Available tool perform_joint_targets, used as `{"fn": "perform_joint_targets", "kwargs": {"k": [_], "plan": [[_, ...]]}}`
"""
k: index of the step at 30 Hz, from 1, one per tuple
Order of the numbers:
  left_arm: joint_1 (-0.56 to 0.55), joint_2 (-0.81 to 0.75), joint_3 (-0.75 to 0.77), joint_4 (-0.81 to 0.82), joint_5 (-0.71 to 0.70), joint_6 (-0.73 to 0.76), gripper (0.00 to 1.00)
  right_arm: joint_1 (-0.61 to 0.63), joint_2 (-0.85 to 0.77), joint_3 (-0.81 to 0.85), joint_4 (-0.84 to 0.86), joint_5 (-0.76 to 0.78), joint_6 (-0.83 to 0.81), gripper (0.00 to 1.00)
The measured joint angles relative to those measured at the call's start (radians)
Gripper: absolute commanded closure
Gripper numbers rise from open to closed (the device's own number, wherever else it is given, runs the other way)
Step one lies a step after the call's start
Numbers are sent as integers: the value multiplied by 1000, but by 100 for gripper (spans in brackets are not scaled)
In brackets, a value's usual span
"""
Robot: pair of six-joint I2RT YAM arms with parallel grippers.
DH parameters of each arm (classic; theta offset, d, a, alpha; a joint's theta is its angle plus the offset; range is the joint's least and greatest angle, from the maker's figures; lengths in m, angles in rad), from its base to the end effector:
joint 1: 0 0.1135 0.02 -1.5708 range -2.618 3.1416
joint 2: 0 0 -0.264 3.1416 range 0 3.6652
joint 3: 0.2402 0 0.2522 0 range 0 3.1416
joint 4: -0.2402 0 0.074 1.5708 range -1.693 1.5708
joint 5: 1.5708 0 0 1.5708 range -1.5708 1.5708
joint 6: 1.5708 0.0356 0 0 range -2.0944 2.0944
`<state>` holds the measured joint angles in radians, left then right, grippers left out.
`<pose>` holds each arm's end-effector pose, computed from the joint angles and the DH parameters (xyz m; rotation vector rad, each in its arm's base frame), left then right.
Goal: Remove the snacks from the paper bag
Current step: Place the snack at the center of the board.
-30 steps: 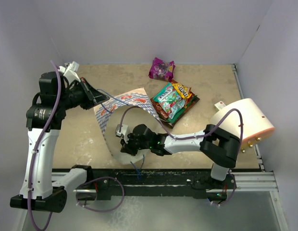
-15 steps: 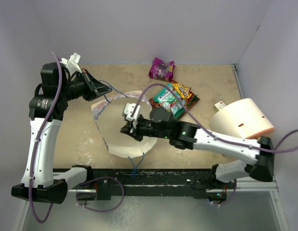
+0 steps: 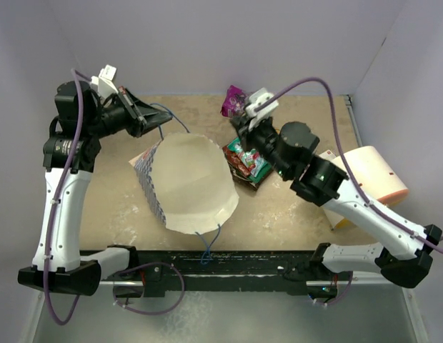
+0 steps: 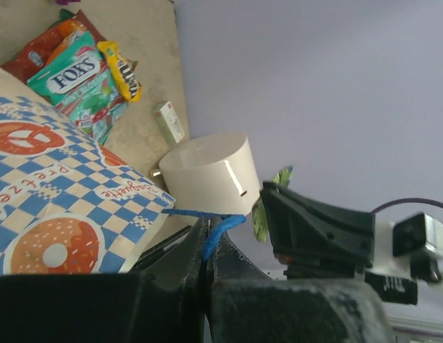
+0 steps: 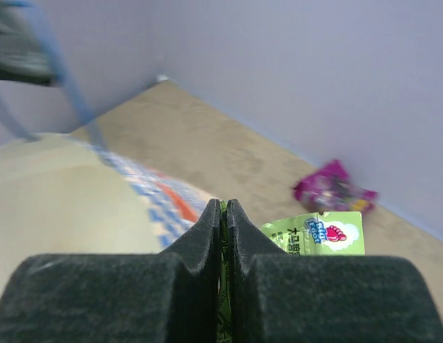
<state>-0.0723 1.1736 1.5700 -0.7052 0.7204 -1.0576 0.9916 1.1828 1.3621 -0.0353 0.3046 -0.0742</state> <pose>0.2144 -0.0391 0.4763 -0.4591 2.0143 -1.4129 0.1498 0.2095 0.4761 -0.5091 1.3634 0.5359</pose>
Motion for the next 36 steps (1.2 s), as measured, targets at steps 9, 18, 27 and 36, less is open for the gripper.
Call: {"fn": "perform_joint_targets", "kwargs": {"k": [9,18,27,36], "plan": [[0,21,81,69,-9,-80,100,-281,20,43,-36,23,13,100],[27,-26,-34,-87,-147,64,100,-500,165,-17,-34,-116,101,100],[33,-26,-16,-349,-398,321,97,-530,352,-24,2,-192,101,100],[34,-41,27,-500,-622,440,70,-539,539,-58,150,-248,18,100]]}}
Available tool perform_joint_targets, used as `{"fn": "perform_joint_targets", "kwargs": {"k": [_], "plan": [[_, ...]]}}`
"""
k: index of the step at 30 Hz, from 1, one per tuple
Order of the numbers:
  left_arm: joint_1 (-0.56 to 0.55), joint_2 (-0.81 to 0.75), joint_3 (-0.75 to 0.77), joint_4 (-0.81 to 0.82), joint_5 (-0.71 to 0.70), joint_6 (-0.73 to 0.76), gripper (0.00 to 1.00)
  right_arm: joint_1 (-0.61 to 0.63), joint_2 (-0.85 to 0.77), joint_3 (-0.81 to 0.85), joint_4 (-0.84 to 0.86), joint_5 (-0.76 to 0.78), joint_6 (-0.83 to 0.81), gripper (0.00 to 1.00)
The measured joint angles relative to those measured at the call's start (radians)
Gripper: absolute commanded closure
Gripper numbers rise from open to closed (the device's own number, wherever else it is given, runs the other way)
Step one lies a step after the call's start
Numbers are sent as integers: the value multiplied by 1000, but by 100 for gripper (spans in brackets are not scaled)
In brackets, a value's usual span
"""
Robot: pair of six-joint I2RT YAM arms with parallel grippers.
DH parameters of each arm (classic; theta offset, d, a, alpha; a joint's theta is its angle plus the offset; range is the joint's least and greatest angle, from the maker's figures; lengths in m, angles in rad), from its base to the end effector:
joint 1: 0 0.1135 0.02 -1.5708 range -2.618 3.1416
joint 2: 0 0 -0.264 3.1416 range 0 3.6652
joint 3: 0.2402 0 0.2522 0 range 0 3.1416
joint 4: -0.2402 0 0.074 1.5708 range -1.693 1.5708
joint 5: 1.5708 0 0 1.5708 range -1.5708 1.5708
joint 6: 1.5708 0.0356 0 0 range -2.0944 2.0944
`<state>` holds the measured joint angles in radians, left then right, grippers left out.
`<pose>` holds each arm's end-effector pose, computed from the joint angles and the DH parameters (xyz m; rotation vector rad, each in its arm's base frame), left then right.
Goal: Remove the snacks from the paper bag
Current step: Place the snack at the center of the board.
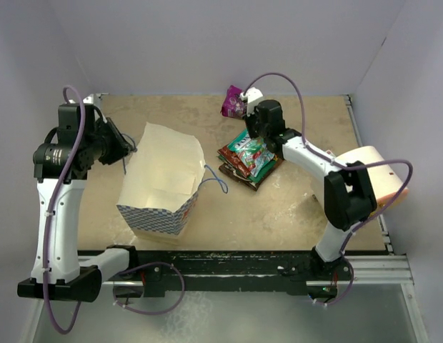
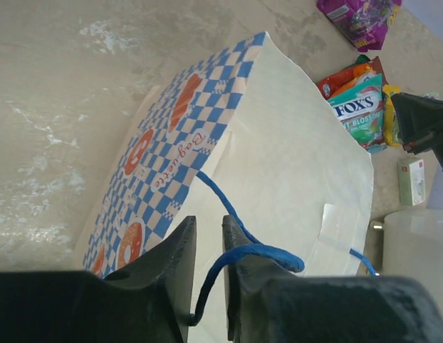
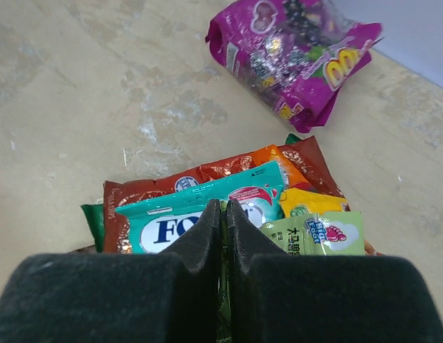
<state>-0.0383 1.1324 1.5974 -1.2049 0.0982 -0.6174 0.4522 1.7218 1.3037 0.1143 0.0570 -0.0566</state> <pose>0.1805 -0.0104 0.4422 -0.6215 2.2645 -0.4427 0.3719 0.1784 0.2971 -0.4349 1.8289 0.2187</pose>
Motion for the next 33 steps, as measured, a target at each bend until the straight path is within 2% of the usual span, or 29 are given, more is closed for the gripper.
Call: {"fn": "perform_joint_targets", "kwargs": {"k": [2,7,10,13,15,25,33], "plan": [[0,0,19,-18,-22,15,62,0,43,0,21,-15,-31,100],[0,2,107,-65,-70,54,33,-1,98,-18,80,-39,-116,100],[1,2,170,-87,-103,69,22,-3,111,-20,110,-50,-154,97],[1,-6,208,-103,-134,84,15,-6,122,-20,128,-53,-178,92],[1,-13,220,-111,-153,88,0,-8,125,-20,128,-53,-187,92],[3,-18,315,-175,-260,90,1,-8,136,-29,138,-49,-209,90],[3,-26,499,-203,-345,106,1,-8,168,-31,139,-48,-225,72]]}}
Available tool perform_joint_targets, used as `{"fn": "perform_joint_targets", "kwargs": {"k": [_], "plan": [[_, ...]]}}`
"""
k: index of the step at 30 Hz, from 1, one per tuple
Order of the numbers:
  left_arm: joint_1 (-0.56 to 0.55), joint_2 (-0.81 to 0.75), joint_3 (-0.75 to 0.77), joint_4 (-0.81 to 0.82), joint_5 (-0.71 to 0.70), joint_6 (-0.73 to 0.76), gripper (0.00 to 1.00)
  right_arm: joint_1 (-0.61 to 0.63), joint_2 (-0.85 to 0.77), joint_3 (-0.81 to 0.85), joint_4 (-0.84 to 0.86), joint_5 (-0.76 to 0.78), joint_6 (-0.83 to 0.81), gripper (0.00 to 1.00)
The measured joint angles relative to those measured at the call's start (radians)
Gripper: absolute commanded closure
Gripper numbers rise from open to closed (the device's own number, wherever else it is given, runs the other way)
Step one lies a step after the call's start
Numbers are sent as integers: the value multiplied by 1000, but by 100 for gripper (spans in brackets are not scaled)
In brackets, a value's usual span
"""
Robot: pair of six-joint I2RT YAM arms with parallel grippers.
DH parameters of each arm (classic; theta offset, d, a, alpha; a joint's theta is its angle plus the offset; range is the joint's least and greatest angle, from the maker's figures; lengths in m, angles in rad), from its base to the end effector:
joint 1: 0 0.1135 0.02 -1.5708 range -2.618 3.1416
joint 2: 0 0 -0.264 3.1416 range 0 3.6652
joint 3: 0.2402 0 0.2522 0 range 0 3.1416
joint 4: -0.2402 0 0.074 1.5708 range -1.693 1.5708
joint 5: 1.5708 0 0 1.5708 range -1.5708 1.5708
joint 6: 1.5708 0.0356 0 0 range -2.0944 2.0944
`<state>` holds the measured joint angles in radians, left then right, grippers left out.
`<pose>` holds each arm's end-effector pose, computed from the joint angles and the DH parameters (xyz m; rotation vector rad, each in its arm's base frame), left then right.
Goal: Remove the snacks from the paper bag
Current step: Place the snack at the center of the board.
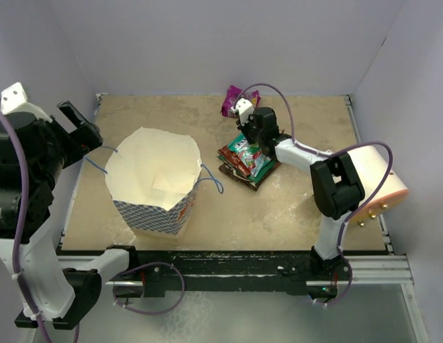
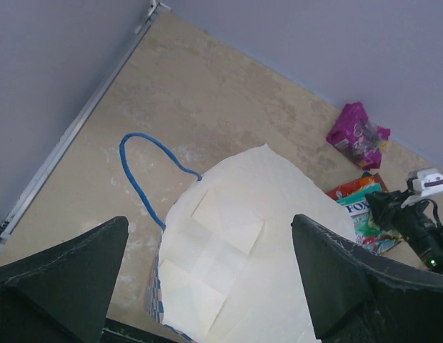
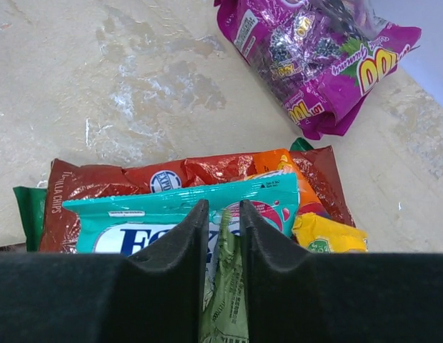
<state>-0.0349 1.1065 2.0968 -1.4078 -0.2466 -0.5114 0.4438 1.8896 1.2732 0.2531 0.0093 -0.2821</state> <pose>0.0854 0.0057 0.5433 -0.6193 1.8771 -0.1106 0.3973 0.1885 0.2326 -0.6813 1.8115 0.0988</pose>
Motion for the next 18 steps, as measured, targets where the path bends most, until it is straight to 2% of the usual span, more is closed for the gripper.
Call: {"fn": "perform_joint_targets", "kwargs": {"k": [3,9,18], "plan": [[0,-6,64,0,-13,12,1,0,2,-1,0,4,-6,69],[0,-27,156,2,-23,34,1,0,-4,0,-26,3,-6,51],[0,-27,124,31,13,37,1,0,-85,84,-172,7,21,29]]}}
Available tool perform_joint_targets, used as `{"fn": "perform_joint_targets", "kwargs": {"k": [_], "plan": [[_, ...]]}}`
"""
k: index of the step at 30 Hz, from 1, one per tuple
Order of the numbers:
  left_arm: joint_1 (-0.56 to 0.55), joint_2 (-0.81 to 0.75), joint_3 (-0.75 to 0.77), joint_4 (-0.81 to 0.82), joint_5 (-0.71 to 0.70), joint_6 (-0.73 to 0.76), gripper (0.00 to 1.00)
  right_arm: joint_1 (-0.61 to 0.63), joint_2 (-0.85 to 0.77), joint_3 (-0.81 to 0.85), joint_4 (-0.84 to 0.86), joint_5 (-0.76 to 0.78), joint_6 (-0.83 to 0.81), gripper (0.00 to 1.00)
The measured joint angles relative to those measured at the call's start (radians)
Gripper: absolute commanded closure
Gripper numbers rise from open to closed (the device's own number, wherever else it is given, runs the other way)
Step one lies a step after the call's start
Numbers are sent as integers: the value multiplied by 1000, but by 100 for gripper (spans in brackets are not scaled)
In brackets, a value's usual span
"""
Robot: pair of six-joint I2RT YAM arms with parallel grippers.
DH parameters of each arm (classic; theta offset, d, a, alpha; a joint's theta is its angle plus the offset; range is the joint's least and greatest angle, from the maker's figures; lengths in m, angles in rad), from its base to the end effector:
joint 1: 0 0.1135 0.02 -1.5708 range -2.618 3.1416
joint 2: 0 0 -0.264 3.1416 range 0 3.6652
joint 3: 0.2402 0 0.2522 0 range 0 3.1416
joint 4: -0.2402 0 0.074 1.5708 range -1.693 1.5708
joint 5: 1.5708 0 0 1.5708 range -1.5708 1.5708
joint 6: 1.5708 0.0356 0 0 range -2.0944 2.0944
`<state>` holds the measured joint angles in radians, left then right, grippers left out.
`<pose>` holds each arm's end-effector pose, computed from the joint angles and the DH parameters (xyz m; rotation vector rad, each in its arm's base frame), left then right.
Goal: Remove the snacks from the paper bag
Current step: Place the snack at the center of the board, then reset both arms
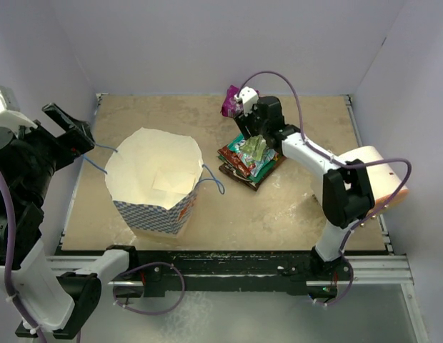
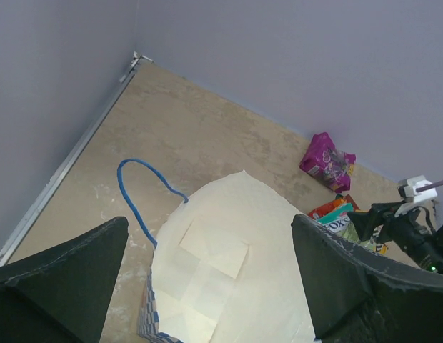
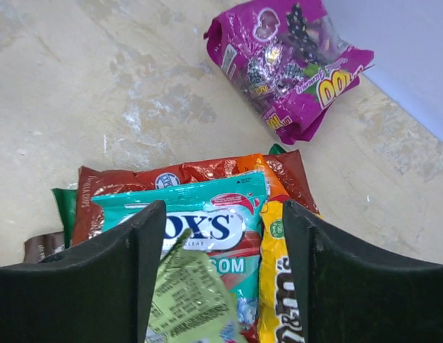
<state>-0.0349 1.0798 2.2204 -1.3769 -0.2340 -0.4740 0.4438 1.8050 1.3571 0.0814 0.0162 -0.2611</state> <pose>0.0490 0.0065 0.5685 -0.5533 1.7161 -0.1518 0.3889 0.1843 0.2790 -0.6591 1.8232 0.1059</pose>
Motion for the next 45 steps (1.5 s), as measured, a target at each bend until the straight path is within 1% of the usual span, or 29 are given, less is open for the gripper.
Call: {"fn": "perform_joint_targets", "kwargs": {"k": [5,6,7,8,11,15,18,21,26,28,32,36,42,45], "plan": [[0,0,-56,31,30,0,1,0,-87,2,-62,-13,61,21],[0,0,-63,34,37,0,1,0,-105,-7,-66,-13,76,13],[0,0,-71,37,45,0,1,1,-131,-24,-74,-16,97,2],[0,0,-75,39,52,0,1,1,-153,-39,-84,-18,114,0],[0,2,-80,54,80,2,1,1,-233,-79,-127,-30,174,0],[0,5,-80,81,120,6,1,1,-350,-58,-222,-13,306,1],[0,12,-82,104,151,6,1,1,-421,50,-332,18,407,0],[0,24,-85,132,179,5,1,1,-500,144,-396,33,455,0],[0,59,-80,182,230,3,1,1,-699,262,-499,88,534,0],[0,68,-66,209,253,4,1,1,-758,341,-548,101,560,1],[0,62,-69,293,288,7,1,1,-810,499,-626,118,595,1],[0,5,-92,379,301,19,1,1,-841,603,-683,123,623,0],[0,-90,-109,495,298,49,1,1,-848,640,-752,123,655,0],[0,-105,-103,526,291,59,1,1,-836,640,-778,123,660,0]]}}
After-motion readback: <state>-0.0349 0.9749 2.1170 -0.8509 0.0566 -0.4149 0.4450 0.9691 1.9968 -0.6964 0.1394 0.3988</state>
